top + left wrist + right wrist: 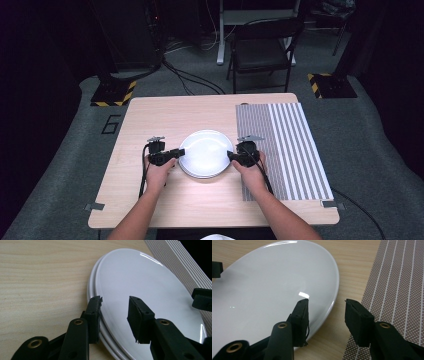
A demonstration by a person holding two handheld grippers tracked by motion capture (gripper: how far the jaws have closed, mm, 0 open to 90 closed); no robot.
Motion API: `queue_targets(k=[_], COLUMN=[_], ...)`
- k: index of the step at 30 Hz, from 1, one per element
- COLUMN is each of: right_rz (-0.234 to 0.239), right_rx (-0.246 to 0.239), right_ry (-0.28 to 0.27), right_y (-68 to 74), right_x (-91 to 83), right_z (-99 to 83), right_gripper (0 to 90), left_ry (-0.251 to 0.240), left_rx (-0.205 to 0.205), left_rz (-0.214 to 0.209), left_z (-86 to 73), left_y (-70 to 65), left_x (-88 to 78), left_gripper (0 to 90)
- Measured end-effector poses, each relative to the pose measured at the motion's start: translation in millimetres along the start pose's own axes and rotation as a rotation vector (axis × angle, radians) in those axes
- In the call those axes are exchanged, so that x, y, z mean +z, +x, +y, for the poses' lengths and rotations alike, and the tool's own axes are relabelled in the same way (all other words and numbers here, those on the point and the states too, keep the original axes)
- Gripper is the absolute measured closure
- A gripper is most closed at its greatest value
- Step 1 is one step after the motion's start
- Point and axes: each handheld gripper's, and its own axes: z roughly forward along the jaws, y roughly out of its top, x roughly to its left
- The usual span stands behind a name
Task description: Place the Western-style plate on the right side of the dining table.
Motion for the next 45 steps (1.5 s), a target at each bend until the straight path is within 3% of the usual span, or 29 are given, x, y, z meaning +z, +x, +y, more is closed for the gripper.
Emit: queue_targets(k=[19,26,45], right_rz=[0.008,0.024,0.0], right_rx=[0.032,0.077,0.059], right_ry=[0.025,0.023,0.007], right_y=[8.0,6.2,1.7], right_x=[19.1,18.2,3.9], right_z=[1.1,2.1,5.1], right_gripper=[50.5,51.7,52.2], left_ry=[-0.005,-0.007,0.003], left_rx=[-0.005,-0.008,-0.002], left_rz=[0.001,-0.002,-0.027], left_z=[-0.5,-0.5,-3.3], left_y=[-0.4,0.0,-7.8], left_x=[0.2,0.4,6.3], left_gripper=[62.8,62.6,62.8])
